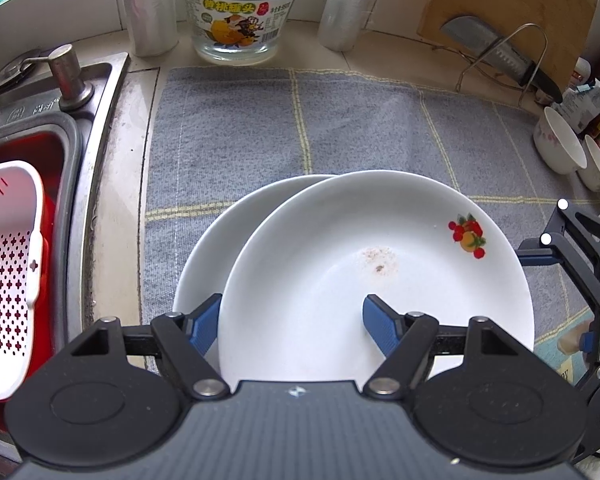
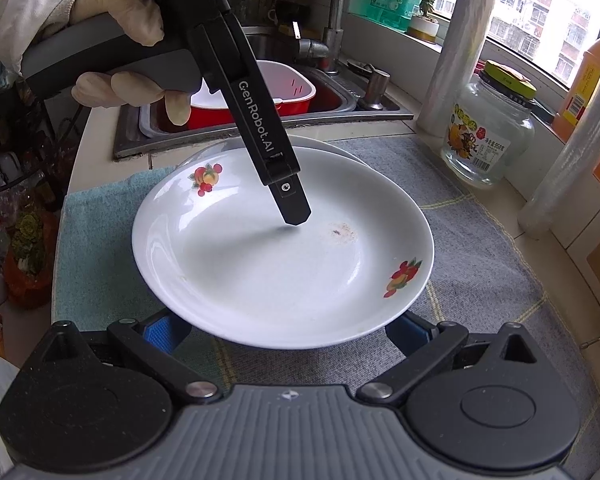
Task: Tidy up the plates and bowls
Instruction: 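Lower the white plate onto the stacked plates and open the left gripper, then move the left gripper away from the plates toward the white bowls, then grip the plain white bowl from opposite sides with both grippers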
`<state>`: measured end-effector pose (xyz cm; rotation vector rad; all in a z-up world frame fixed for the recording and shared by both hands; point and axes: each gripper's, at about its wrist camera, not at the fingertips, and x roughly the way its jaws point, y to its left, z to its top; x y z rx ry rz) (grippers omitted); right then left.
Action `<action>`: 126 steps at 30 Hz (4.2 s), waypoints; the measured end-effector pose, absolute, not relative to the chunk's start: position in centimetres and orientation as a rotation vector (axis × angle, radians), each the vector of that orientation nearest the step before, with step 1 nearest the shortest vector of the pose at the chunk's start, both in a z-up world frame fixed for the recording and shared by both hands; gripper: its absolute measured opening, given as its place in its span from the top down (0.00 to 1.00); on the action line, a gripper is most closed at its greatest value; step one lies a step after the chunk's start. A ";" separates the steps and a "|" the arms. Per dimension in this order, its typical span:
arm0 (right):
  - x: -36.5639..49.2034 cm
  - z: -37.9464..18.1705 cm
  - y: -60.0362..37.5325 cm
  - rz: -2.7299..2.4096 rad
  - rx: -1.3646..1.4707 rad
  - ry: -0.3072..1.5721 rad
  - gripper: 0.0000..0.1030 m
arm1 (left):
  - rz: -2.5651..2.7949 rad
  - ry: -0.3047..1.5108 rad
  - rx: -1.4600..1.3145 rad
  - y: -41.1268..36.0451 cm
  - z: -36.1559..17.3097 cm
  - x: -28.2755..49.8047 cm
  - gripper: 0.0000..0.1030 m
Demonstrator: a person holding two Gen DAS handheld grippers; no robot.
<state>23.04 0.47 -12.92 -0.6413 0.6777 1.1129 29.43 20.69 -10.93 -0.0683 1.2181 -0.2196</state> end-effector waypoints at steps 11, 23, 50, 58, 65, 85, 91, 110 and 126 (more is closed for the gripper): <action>23.1 -12.9 0.7 1.120 -0.649 0.672 0.00 | -0.211 1.201 -0.057 21.2 -10.1 29.7 0.28; 23.0 -12.9 0.8 1.120 -0.664 0.669 0.00 | -0.203 1.185 -0.026 21.2 -9.7 29.2 0.28; 22.9 -12.5 0.5 1.094 -0.633 0.659 0.00 | -0.126 1.017 0.020 21.3 -7.2 27.3 0.16; 24.0 -11.5 -2.4 0.945 -0.527 0.663 0.00 | -0.112 0.845 0.070 18.7 -4.6 24.9 0.12; 24.8 -10.8 -6.6 0.708 -0.403 0.693 0.00 | -0.117 0.716 0.037 14.5 -3.2 24.1 0.11; 19.3 -8.7 -31.8 0.504 -0.310 0.577 0.00 | -0.268 0.750 0.027 -9.7 -5.7 19.4 0.11; 18.9 -9.0 -37.4 0.471 -0.299 0.590 0.00 | -0.358 0.804 0.103 -14.6 -6.8 19.5 0.11; 22.2 -13.7 -42.1 0.586 -0.314 0.735 0.00 | -0.730 0.897 0.501 -22.9 -11.4 23.3 0.17; 23.9 -13.7 -40.0 0.755 -0.552 0.738 0.14 | -0.956 0.873 0.617 -23.8 -12.2 25.9 0.27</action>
